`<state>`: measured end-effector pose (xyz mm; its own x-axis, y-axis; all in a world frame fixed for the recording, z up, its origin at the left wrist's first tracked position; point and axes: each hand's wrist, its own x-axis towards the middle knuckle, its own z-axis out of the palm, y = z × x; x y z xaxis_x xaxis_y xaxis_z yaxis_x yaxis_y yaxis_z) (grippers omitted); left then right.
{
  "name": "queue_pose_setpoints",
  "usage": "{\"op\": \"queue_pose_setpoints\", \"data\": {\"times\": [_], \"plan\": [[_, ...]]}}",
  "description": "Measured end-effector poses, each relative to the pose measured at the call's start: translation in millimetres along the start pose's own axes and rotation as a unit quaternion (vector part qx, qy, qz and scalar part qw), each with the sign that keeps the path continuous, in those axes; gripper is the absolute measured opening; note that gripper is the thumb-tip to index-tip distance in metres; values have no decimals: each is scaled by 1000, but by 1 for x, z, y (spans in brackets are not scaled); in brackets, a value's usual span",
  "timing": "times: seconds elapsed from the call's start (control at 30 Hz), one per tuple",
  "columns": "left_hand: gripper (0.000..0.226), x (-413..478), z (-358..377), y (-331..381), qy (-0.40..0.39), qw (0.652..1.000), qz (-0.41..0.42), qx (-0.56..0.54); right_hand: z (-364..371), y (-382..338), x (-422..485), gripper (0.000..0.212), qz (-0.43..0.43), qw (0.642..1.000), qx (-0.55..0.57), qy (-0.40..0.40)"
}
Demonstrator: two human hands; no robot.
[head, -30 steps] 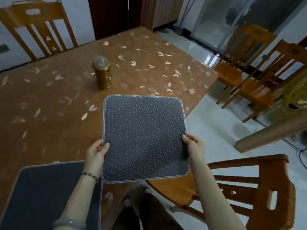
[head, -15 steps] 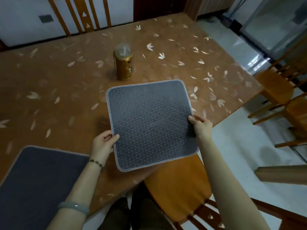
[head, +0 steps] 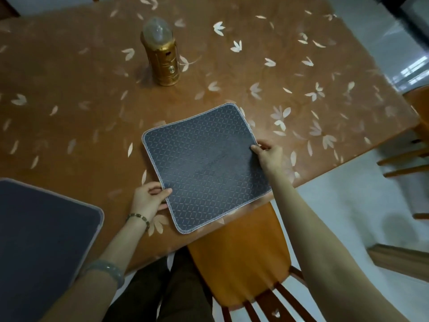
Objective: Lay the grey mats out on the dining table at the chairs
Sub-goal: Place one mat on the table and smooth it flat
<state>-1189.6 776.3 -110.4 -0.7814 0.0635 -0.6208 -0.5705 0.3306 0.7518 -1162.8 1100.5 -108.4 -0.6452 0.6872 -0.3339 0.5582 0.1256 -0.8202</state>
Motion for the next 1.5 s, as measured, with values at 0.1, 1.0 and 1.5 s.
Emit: {"op": "queue_pose_setpoints", "data": {"times": [0.1,1.0,1.5], "plan": [[20,4,9,-6,32,999,5,8,3,18,9,15,-7,999,-41,2],[23,9,11,-29,63,993,-80,59,-2,37,16,28,-61,985,-158,-22],[79,18,18,1,74,889,218,395,31,7,4,58,-261,906,-332,-37]]}}
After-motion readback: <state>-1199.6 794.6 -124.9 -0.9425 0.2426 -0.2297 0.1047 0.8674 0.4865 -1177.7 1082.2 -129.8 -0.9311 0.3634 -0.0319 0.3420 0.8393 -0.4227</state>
